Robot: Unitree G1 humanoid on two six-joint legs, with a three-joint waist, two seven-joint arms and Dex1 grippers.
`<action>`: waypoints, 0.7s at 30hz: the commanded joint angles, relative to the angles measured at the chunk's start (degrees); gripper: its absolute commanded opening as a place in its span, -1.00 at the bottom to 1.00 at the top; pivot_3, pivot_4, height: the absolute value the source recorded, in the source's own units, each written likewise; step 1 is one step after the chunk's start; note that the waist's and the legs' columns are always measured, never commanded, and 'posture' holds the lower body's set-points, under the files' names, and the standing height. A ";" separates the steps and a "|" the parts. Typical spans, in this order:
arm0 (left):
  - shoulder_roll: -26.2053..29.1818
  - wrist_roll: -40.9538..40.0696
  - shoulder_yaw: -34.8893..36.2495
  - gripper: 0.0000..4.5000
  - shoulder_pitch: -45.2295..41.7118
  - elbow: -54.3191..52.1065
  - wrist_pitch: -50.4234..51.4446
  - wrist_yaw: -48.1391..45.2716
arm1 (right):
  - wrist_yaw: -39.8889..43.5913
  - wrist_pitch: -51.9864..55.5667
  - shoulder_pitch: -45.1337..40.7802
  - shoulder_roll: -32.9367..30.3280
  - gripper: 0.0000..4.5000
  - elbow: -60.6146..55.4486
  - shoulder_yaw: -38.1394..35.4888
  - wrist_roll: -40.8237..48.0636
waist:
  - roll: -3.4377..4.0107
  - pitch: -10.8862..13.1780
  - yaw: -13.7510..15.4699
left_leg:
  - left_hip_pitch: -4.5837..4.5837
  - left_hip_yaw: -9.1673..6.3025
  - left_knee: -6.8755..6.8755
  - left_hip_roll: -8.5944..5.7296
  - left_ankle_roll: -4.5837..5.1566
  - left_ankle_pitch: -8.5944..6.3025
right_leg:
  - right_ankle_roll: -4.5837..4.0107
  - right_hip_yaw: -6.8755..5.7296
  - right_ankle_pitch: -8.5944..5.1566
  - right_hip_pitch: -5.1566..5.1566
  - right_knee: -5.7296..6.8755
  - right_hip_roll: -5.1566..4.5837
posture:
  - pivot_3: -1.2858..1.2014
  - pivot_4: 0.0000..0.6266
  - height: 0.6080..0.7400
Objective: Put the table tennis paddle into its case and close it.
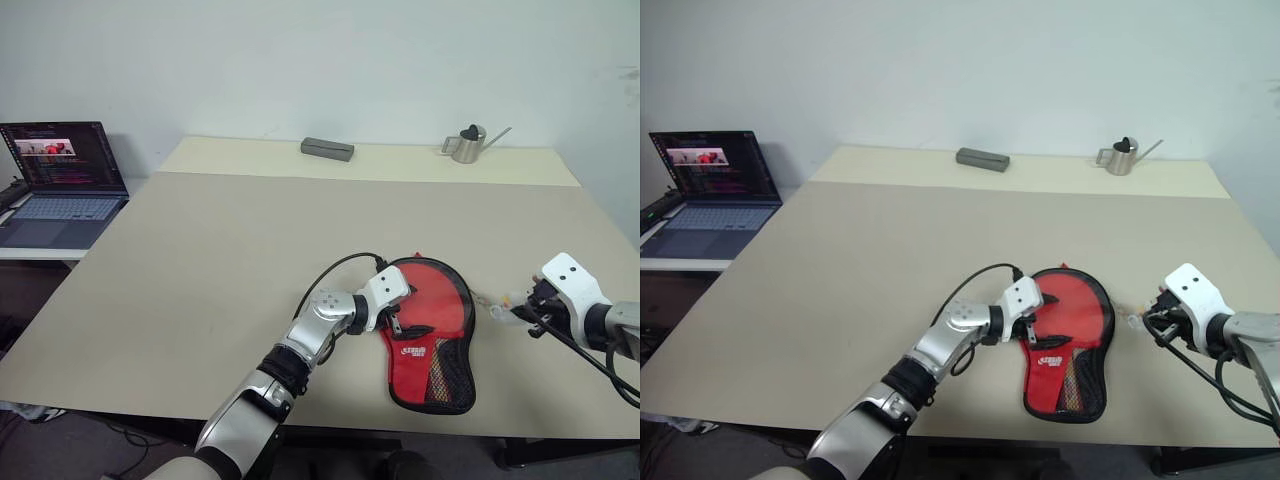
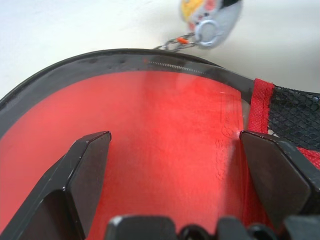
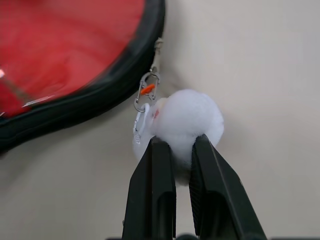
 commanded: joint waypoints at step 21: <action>2.02 6.34 -6.11 1.00 4.74 9.68 4.46 -0.76 | 10.50 0.15 27.02 -6.54 -0.99 -21.83 -13.63 5.86 | -0.35 -0.29 0.23 | -0.02 -0.13 -0.07 0.04 -0.16 -0.11 | 0.06 -0.13 -0.06 0.09 -0.26 -0.02 | 0.03 -0.52 1.00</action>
